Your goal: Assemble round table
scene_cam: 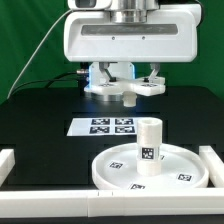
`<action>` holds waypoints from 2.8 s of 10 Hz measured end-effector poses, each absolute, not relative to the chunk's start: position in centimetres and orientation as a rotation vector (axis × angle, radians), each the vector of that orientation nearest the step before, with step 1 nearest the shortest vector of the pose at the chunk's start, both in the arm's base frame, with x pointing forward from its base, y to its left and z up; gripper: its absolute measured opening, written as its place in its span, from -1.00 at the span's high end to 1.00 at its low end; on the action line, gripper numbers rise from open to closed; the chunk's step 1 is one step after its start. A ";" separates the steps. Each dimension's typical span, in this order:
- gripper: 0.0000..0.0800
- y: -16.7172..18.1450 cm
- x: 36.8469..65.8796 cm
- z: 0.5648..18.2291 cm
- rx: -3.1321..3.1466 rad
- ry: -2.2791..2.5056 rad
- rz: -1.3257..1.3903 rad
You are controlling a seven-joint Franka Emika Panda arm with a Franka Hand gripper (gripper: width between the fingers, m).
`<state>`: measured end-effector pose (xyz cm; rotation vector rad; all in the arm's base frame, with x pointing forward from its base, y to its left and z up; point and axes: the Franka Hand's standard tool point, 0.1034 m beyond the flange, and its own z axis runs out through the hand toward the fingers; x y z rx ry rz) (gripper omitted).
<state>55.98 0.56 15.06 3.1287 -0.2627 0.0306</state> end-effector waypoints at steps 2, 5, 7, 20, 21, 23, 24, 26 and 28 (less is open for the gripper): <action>-0.12 0.8 56.0 15.0 3.126 -0.283 0.027; -0.12 2.2 56.8 14.1 3.116 -0.292 0.018; -0.12 2.5 56.7 13.7 3.114 -0.296 0.025; -0.12 3.7 56.0 10.0 3.090 -0.322 -0.034; -0.12 3.7 56.0 10.0 3.090 -0.324 -0.036; -0.12 3.7 56.0 10.0 3.086 -0.360 -0.035; -0.12 3.6 56.0 10.0 3.086 -0.358 -0.035; -0.12 3.7 56.2 9.9 3.029 -0.693 0.005; -0.12 3.6 56.3 9.8 2.908 -1.193 0.056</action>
Offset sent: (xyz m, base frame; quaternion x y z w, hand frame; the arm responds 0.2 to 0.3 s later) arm 0.0173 0.0254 -0.0071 -0.0093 0.0006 0.0372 0.9993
